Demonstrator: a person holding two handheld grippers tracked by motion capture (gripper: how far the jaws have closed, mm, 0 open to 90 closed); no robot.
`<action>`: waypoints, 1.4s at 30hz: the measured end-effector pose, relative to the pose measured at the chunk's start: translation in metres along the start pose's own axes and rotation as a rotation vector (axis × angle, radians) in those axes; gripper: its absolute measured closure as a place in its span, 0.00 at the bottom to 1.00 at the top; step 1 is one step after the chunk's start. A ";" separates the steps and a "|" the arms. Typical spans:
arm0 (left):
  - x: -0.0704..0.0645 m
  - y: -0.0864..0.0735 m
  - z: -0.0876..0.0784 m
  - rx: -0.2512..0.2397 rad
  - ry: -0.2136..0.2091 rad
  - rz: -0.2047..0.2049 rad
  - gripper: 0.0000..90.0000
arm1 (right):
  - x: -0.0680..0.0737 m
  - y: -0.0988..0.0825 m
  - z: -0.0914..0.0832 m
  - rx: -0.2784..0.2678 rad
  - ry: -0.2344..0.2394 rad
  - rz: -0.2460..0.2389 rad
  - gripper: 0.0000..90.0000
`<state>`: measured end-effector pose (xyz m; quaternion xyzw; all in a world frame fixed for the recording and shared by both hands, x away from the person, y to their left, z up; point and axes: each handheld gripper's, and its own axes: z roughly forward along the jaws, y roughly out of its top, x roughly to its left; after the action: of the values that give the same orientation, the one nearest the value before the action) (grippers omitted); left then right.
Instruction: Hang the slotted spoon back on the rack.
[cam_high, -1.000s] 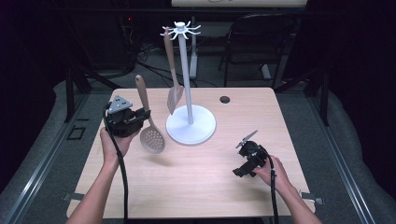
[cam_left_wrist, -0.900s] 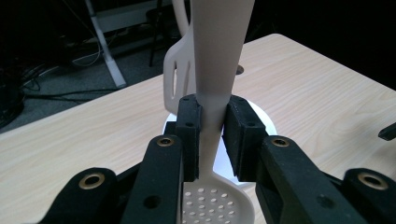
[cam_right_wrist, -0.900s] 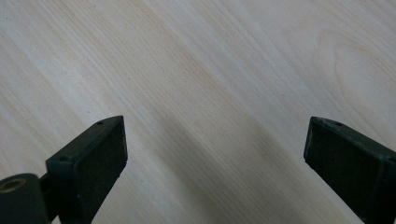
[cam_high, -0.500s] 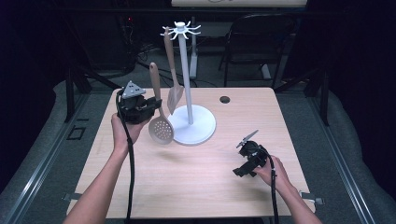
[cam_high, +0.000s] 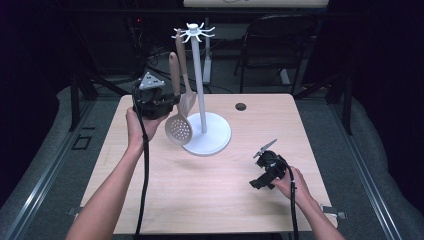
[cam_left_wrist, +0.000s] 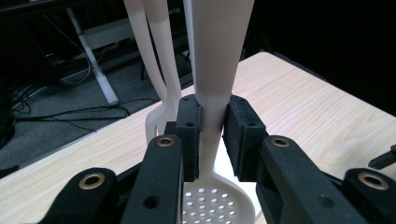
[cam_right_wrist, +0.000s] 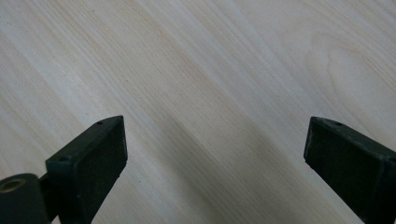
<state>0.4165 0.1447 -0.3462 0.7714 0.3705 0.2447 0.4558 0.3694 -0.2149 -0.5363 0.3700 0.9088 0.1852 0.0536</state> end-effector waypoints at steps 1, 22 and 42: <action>0.000 0.000 0.000 0.000 0.000 0.000 0.85 | 0.000 0.000 0.000 0.000 0.000 0.000 0.06; 0.004 0.029 0.018 0.021 0.001 -0.017 0.85 | 0.000 0.000 -0.001 -0.004 0.003 -0.002 0.06; 0.008 0.035 0.032 0.061 0.011 -0.033 0.85 | 0.001 0.000 0.000 0.004 -0.013 -0.008 0.06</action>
<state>0.4566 0.1233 -0.3300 0.7775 0.3929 0.2299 0.4339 0.3690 -0.2143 -0.5357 0.3675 0.9103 0.1808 0.0594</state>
